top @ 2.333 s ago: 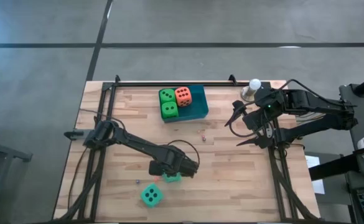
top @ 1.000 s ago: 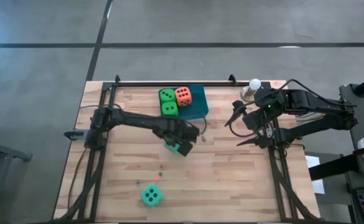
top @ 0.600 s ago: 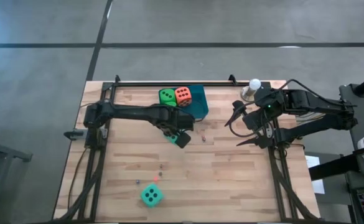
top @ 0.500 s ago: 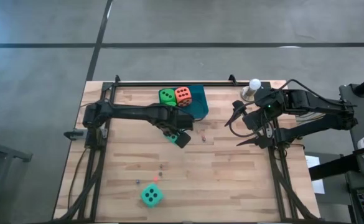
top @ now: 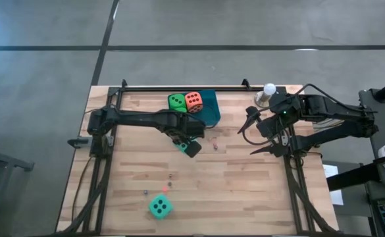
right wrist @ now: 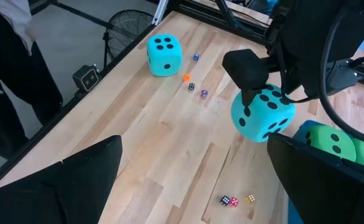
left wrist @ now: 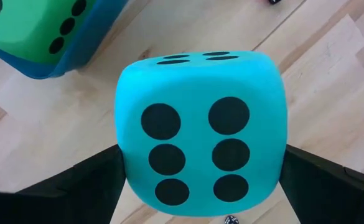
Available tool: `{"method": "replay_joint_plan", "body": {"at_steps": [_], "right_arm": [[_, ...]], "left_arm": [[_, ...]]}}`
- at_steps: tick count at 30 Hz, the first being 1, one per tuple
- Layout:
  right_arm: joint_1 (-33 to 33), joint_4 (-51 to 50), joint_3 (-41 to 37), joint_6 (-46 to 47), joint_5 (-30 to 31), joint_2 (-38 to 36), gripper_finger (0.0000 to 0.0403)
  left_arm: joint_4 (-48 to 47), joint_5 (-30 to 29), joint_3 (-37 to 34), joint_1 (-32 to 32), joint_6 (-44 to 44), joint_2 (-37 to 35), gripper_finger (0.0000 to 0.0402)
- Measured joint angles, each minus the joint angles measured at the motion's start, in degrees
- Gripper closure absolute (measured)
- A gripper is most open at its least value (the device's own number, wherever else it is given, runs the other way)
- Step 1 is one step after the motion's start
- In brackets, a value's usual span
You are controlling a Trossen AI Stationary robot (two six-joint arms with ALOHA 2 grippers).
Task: Pick & Place Dice
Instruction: Put the top blue dice into the blue bin
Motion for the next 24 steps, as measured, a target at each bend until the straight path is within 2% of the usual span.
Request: {"method": "replay_joint_plan", "body": {"at_steps": [7, 16, 19, 24], "right_arm": [[0.01, 0.03, 0.0, -8.49, 0.02, 0.01, 0.0003], [0.01, 0.07, 0.0, -4.66, 0.47, -0.01, 0.0003], [0.01, 0.04, -0.01, -0.67, 4.64, -0.01, 0.0003], [-0.02, 0.04, 0.0, 0.78, 11.51, -0.01, 0.0003]], "left_arm": [[0.13, 0.4, 0.02, 0.0, 0.11, 0.0, 0.0024], [0.61, 0.42, 0.02, 0.0, 0.11, 0.0, 0.0024], [1.12, 0.42, 0.02, 0.0, 0.09, 0.0, 0.0024], [1.27, 0.42, 0.0, 0.0, 0.09, 0.0, 0.0021]]}}
